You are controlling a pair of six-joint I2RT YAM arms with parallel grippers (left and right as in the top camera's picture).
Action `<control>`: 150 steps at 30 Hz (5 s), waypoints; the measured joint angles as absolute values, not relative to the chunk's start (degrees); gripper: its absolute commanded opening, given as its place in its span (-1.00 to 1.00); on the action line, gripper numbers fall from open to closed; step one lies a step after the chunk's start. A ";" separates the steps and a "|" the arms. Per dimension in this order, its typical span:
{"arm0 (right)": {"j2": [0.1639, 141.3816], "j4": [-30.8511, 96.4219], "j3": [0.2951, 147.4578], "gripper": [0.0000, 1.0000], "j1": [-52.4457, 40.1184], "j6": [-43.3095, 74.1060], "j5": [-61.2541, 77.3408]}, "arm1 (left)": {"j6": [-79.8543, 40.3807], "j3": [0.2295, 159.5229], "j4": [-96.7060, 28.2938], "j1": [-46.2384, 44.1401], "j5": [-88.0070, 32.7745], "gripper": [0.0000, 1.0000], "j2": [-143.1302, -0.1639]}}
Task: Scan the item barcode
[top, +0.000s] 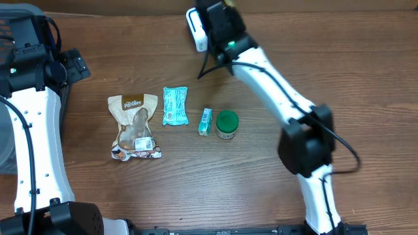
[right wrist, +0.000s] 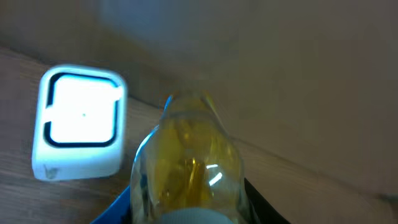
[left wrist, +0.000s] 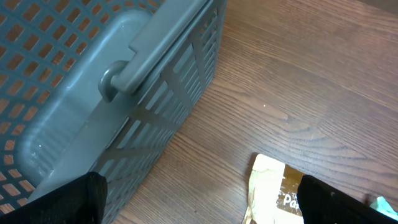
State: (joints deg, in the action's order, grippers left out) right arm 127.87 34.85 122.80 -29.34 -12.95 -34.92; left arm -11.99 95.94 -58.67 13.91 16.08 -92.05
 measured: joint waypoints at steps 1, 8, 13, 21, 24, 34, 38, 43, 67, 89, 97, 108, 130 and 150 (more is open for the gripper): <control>124.88 39.05 122.83 -0.90 -28.38 -10.17 -34.79 | -11.99 95.94 -58.67 13.93 16.08 0.99 -92.05; 112.77 62.61 123.63 -0.82 -13.65 6.07 -29.69 | -11.99 95.94 -58.70 13.91 16.08 0.99 -92.05; 114.85 71.92 123.35 -0.81 0.34 13.69 -15.38 | -11.99 95.94 -58.67 13.91 16.08 0.99 -92.05; 116.97 83.11 123.31 -0.81 16.73 17.63 -4.36 | -11.99 95.94 -58.70 13.91 16.08 0.99 -92.05; 117.54 85.62 123.31 -0.80 19.07 17.72 -3.62 | -11.99 95.94 -58.67 13.93 16.08 0.99 -92.05; 119.55 86.70 118.17 -0.71 20.23 13.23 -2.74 | -11.99 95.94 -58.67 13.93 16.08 0.99 -92.05; 119.57 83.57 113.19 -0.64 20.21 10.98 -2.72 | -11.99 95.94 -58.70 13.93 16.08 0.99 -92.05; 119.70 77.95 107.20 -0.15 20.23 6.48 -0.43 | -11.99 95.94 -58.70 13.91 16.08 0.99 -92.05; 115.02 95.68 134.37 0.98 13.52 13.85 -0.32 | -11.99 95.94 -58.67 13.91 16.08 0.99 -92.05; 114.72 93.71 128.49 1.00 -24.62 26.96 2.61 | -11.99 95.94 -58.70 13.93 16.08 0.99 -92.05; 115.00 86.39 117.25 1.00 -25.32 28.27 4.10 | -11.99 95.94 -58.70 13.93 16.08 0.99 -92.05; 115.04 75.64 103.79 1.00 -25.50 31.73 7.51 | -11.99 95.94 -58.67 13.91 16.08 0.98 -92.05; 115.37 62.85 93.08 1.00 -30.46 34.37 8.36 | -11.99 95.94 -58.70 13.93 16.08 0.99 -92.05; 115.37 65.43 93.08 1.00 -30.48 34.50 8.36 | -11.99 95.94 -58.70 13.91 16.08 0.99 -92.05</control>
State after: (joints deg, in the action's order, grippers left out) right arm 115.37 65.43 93.08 -30.48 34.50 8.36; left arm -11.99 95.94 -58.70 13.91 16.08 -92.05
